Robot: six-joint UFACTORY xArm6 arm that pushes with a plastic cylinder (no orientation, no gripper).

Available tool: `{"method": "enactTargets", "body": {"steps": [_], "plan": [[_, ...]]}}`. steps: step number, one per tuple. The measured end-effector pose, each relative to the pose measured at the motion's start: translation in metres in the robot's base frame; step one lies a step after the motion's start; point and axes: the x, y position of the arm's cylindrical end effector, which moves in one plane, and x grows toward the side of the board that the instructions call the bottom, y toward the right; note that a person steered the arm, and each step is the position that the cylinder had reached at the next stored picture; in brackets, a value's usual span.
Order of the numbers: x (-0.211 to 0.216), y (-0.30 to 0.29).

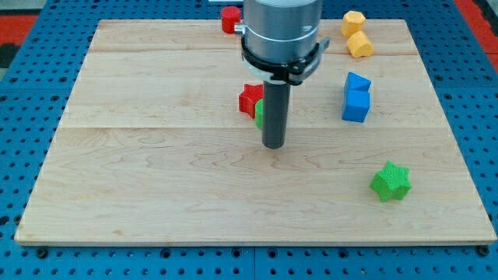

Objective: Push green circle along with red star below red circle vertically

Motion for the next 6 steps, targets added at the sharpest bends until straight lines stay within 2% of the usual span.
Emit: {"method": "enactTargets", "body": {"steps": [2,4,5,6], "plan": [[-0.088,-0.001],[-0.173,-0.029],[-0.125,0.031],[-0.143,-0.007]]}}
